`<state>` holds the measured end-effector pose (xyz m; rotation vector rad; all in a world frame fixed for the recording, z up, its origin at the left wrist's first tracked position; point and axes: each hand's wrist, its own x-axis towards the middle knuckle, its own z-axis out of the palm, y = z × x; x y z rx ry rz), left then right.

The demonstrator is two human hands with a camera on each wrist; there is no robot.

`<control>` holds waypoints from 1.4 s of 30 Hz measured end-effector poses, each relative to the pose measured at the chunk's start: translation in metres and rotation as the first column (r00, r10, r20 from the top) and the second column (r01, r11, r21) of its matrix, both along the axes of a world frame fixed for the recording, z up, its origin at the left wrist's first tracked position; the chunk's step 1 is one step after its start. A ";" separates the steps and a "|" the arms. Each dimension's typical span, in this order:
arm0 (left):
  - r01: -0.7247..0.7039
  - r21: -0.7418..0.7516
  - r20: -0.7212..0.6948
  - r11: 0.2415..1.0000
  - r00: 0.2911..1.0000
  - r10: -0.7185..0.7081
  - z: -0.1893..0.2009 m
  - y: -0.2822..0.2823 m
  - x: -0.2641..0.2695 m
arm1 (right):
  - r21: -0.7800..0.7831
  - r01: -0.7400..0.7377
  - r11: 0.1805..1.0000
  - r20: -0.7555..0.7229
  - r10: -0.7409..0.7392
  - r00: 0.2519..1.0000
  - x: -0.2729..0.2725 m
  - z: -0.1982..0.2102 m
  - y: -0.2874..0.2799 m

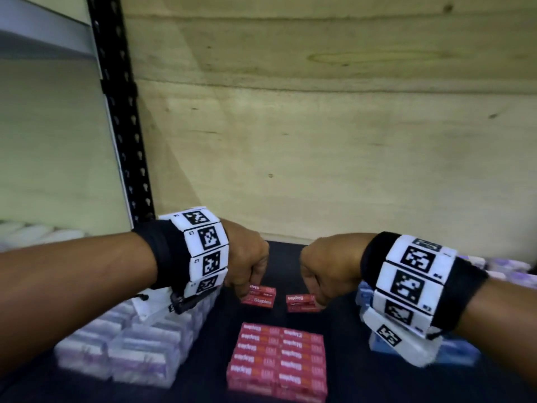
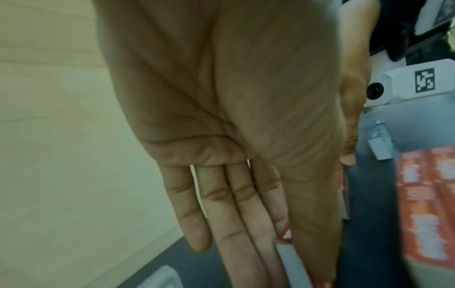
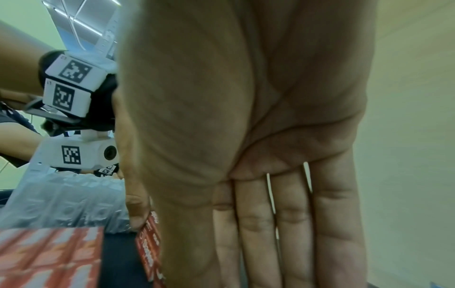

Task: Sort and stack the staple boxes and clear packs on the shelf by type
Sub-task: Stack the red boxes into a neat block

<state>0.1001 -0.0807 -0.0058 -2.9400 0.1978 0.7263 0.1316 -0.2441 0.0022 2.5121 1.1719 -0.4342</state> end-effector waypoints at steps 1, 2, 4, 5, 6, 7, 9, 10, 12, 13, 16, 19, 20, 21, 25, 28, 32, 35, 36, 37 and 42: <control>0.013 0.011 -0.001 1.000 1.000 -0.013 -0.002 -0.003 -0.006 | -0.003 -0.004 1.000 0.004 0.004 1.000 -0.007 -0.001 -0.002; 0.024 0.013 -0.004 1.000 1.000 -0.024 -0.004 -0.005 -0.012 | -0.009 -0.005 1.000 0.007 0.005 1.000 -0.013 -0.003 -0.004; 0.029 -0.004 -0.003 1.000 1.000 -0.029 -0.006 -0.007 -0.022 | -0.019 -0.011 1.000 0.009 0.011 1.000 -0.024 -0.005 -0.008; 0.024 -0.016 -0.008 1.000 1.000 -0.024 -0.007 -0.008 -0.027 | -0.028 -0.016 0.999 0.006 0.016 1.000 -0.029 -0.007 -0.011; 0.020 -0.026 -0.017 0.999 1.000 -0.020 -0.008 -0.007 -0.031 | -0.034 -0.020 0.999 0.001 0.020 1.000 -0.032 -0.007 -0.013; 0.020 -0.031 -0.028 0.999 0.999 -0.021 -0.009 -0.008 -0.034 | -0.036 -0.023 0.999 -0.007 0.023 1.000 -0.034 -0.008 -0.015; 0.030 -0.031 -0.047 0.999 0.998 -0.031 -0.009 -0.008 -0.040 | -0.024 -0.017 1.000 -0.030 0.017 0.999 -0.036 -0.009 -0.020; 0.037 -0.029 -0.058 0.999 0.998 -0.038 -0.009 -0.008 -0.042 | -0.018 -0.012 1.000 -0.042 0.011 0.999 -0.036 -0.009 -0.022; 0.056 -0.024 -0.082 0.998 0.995 -0.058 -0.007 -0.007 -0.044 | -0.012 -0.008 1.000 -0.072 0.007 0.997 -0.035 -0.008 -0.025; 0.067 -0.020 -0.085 0.998 0.994 -0.069 -0.006 -0.007 -0.045 | -0.014 -0.010 1.000 -0.093 0.008 0.996 -0.035 -0.008 -0.027; 0.076 -0.019 -0.069 0.997 0.995 -0.077 -0.007 -0.009 -0.046 | -0.044 -0.001 0.999 -0.139 -0.005 0.990 -0.034 -0.008 -0.029; 0.075 0.001 -0.061 0.997 0.995 -0.075 -0.010 -0.012 -0.046 | -0.062 0.001 0.998 -0.140 -0.009 0.990 -0.032 -0.009 -0.029; 0.075 0.001 -0.062 0.997 0.995 -0.074 -0.011 -0.013 -0.045 | -0.054 0.009 0.998 -0.150 -0.017 0.989 -0.031 -0.010 -0.029; 0.077 0.000 -0.061 0.997 0.995 -0.077 -0.011 -0.014 -0.043 | -0.041 0.015 0.999 -0.159 -0.021 0.987 -0.030 -0.010 -0.029; 0.071 0.006 -0.075 0.997 0.995 -0.070 -0.012 -0.016 -0.039 | -0.014 0.021 1.000 -0.181 -0.023 0.983 -0.024 -0.013 -0.025; 0.082 0.018 -0.088 0.996 0.993 -0.080 -0.011 -0.018 -0.037 | -0.031 0.014 0.999 -0.194 -0.020 0.981 -0.021 -0.017 -0.018; 0.077 0.027 -0.095 0.997 0.993 -0.074 -0.010 -0.020 -0.036 | -0.026 0.023 0.999 -0.198 -0.027 0.980 -0.017 -0.019 -0.013; 0.059 -0.002 -0.097 0.998 0.994 -0.059 -0.010 -0.019 -0.037 | -0.022 0.036 0.999 -0.214 -0.040 0.976 -0.016 -0.020 -0.013; 0.057 -0.006 -0.099 0.998 0.993 -0.058 -0.009 -0.019 -0.037 | -0.023 0.035 0.999 -0.216 -0.039 0.976 -0.016 -0.020 -0.013; 0.059 -0.008 -0.105 0.998 0.993 -0.060 -0.010 -0.019 -0.037 | -0.024 0.034 0.999 -0.217 -0.038 0.975 -0.016 -0.021 -0.013; 0.082 0.013 -0.144 0.997 0.986 -0.080 -0.009 -0.020 -0.037 | -0.024 0.026 0.999 -0.202 -0.031 0.979 -0.016 -0.022 -0.015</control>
